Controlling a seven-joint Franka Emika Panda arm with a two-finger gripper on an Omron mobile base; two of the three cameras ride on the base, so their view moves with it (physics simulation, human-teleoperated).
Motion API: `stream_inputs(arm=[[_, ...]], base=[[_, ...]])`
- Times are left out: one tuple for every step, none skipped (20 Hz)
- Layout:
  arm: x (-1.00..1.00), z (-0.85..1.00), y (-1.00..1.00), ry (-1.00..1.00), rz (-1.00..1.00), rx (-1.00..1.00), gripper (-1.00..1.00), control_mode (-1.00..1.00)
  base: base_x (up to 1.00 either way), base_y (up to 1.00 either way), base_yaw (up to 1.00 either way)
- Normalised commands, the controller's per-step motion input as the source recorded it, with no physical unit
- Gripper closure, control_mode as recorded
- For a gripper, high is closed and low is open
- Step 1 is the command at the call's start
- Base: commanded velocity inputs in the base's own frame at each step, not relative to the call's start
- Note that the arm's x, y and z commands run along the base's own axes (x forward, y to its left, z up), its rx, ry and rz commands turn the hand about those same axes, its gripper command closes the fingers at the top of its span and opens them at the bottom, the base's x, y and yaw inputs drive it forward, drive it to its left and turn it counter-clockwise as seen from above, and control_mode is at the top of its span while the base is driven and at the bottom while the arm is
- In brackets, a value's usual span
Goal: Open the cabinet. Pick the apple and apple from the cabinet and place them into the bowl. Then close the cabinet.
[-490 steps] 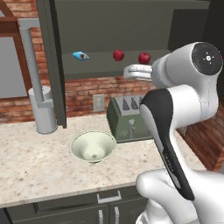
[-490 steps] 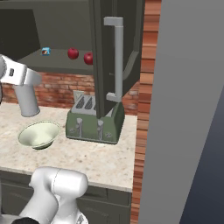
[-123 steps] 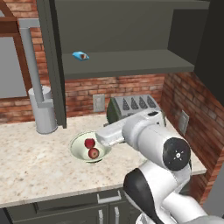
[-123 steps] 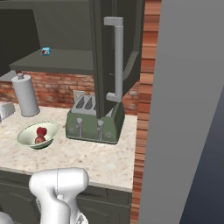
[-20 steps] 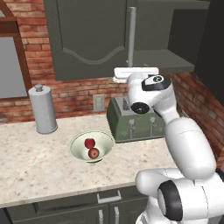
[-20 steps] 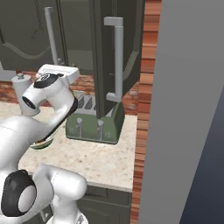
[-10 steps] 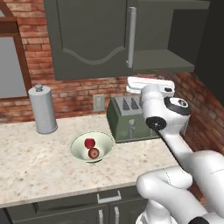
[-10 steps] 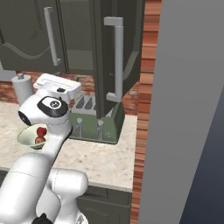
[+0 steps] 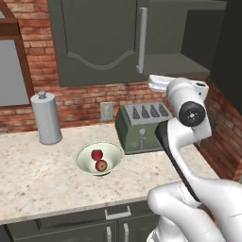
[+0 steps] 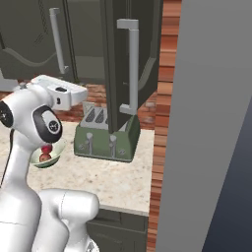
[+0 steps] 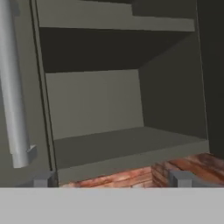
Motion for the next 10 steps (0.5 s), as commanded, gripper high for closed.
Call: stream_inputs(arm=[[-1.0, 0.64, -0.2, 0.0, 0.0, 0.14, -1.0, -1.0], [-1.0, 0.13, -0.14, -0.1, 0.0, 0.05, -1.0, -1.0], [-1.0, 0.0, -0.09, -0.13, 0.0, 0.0, -1.0, -1.0], [-1.0, -0.32, 0.0, -0.12, 0.01, 0.0, -1.0, -1.0], [-1.0, -0.48, 0.0, -0.07, 0.04, 0.0, -1.0, -1.0], [-1.0, -0.49, 0.0, -0.04, 0.06, 0.0, -1.0, -1.0], [-1.0, -0.41, 0.0, -0.03, 0.05, 0.0, -1.0, -1.0], [-1.0, -0.34, -0.01, -0.02, 0.04, 0.0, -1.0, -1.0], [-1.0, -0.19, -0.05, -0.01, 0.03, 0.0, -1.0, -1.0], [-1.0, 0.0, -0.19, -0.02, 0.01, 0.05, -1.0, -1.0]], base=[[0.0, 0.0, 0.0], [0.0, 0.0, 0.0], [0.0, 0.0, 0.0], [0.0, 0.0, 0.0], [0.0, 0.0, 0.0], [0.0, 0.0, 0.0], [0.0, 0.0, 0.0], [0.0, 0.0, 0.0], [0.0, 0.0, 0.0], [0.0, 0.0, 0.0]])
